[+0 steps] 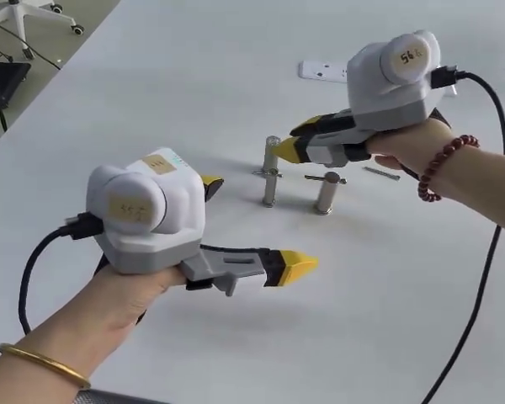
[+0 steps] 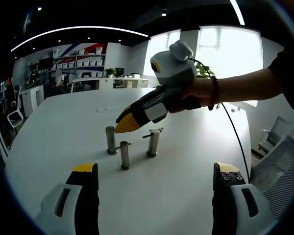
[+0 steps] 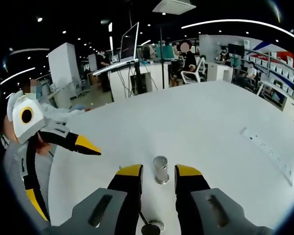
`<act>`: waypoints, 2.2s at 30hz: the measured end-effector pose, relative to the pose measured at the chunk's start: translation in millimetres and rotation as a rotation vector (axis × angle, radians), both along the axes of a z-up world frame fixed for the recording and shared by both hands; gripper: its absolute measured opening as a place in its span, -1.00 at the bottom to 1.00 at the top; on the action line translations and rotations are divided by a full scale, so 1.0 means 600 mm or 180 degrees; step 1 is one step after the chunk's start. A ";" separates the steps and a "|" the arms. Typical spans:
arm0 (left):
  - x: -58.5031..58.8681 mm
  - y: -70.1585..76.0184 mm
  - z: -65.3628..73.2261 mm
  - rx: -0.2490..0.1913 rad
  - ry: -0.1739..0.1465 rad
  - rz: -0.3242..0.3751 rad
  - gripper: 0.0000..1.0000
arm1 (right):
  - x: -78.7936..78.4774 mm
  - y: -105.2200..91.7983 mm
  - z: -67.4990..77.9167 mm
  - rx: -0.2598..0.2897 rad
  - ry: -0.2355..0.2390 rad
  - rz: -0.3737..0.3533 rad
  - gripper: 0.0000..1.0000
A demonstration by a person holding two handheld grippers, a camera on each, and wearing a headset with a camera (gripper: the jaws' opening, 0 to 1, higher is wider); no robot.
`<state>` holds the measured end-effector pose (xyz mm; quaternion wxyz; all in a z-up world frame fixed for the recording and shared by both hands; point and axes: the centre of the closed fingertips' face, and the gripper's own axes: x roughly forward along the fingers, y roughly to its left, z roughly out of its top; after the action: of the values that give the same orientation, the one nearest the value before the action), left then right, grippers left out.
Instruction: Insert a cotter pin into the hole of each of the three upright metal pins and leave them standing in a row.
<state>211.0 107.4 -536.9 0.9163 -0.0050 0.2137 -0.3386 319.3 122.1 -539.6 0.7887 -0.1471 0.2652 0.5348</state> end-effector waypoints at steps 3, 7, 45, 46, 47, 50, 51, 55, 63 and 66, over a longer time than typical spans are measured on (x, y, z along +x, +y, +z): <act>0.003 0.002 0.001 -0.0001 -0.0013 0.0014 0.95 | 0.005 0.005 -0.006 -0.0014 0.0018 -0.0011 -0.58; 0.005 0.003 0.001 0.0005 -0.0018 0.0020 0.94 | 0.016 0.011 -0.017 -0.0034 0.0043 -0.0021 -0.60; 0.010 0.008 0.008 -0.0020 -0.0042 0.0058 0.90 | 0.042 0.015 -0.044 -0.0281 -0.0090 -0.0064 -0.85; 0.010 0.008 0.007 -0.0016 -0.0043 0.0060 0.90 | 0.042 0.011 -0.043 -0.0312 -0.0109 -0.0062 -0.85; 0.010 0.008 0.007 -0.0016 -0.0041 0.0060 0.90 | 0.043 0.007 -0.042 -0.0325 -0.0116 -0.0071 -0.85; 0.011 0.009 0.008 -0.0016 -0.0046 0.0066 0.90 | 0.048 -0.007 -0.039 -0.0317 -0.0110 -0.0127 -0.85; 0.011 0.008 0.008 -0.0018 -0.0044 0.0061 0.90 | 0.051 -0.015 -0.038 -0.0313 -0.0096 -0.0171 -0.85; 0.009 0.006 0.007 -0.0004 -0.0044 0.0042 0.90 | 0.058 -0.039 -0.040 -0.0373 -0.0122 -0.0249 -0.85; 0.008 0.004 0.009 0.0006 -0.0062 0.0030 0.90 | 0.060 -0.107 -0.034 -0.0409 -0.0086 -0.0506 -0.85; 0.006 0.002 0.008 0.0024 -0.0065 0.0010 0.90 | 0.057 -0.136 -0.030 -0.0419 -0.0065 -0.0620 -0.85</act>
<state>214.8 108.3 -532.1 0.9190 0.0015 0.2055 -0.3364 353.4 40.8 -557.8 0.8282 -0.1775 0.3047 0.4355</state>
